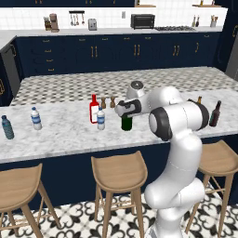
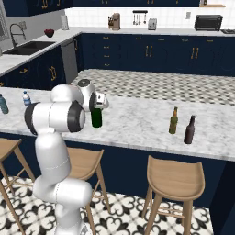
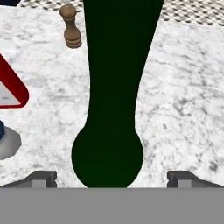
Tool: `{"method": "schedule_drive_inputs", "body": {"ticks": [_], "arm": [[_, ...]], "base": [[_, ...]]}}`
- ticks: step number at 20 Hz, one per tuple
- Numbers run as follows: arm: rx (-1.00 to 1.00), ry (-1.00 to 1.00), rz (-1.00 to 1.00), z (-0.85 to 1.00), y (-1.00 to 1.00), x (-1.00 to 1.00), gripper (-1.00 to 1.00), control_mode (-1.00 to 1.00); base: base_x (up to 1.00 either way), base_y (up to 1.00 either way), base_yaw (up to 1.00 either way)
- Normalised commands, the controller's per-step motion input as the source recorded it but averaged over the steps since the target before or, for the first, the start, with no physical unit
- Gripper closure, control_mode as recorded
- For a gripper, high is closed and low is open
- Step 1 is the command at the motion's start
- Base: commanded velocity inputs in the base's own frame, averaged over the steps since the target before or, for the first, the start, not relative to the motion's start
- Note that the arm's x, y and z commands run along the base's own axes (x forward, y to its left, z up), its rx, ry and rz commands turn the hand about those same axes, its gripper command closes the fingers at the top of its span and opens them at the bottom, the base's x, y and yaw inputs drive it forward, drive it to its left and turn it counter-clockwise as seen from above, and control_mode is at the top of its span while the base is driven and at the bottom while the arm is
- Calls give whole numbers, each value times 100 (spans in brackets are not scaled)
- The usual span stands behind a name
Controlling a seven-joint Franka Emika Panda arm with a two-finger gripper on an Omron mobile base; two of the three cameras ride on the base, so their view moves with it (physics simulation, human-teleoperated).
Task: Move the plastic bottles in the middle to the plastics group, and the glass bottles in the middle to the glass group.
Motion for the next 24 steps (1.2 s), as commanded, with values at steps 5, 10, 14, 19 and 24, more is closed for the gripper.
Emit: {"method": "schedule_drive_inputs", "body": {"ticks": [5, 10, 14, 19, 24], "arm": [[0, 0, 0, -6, 8, 8, -100, -100], [0, 0, 0, -15, 9, 1, -100, -100], [0, 0, 0, -18, 3, 0, -100, -100], [0, 0, 0, -4, 0, 12, -100, -100], [0, 0, 0, -2, 0, 12, -100, -100]], "base": [[0, 0, 0], [0, 0, 0], [0, 0, 0], [0, 0, 0], [0, 0, 0]]}}
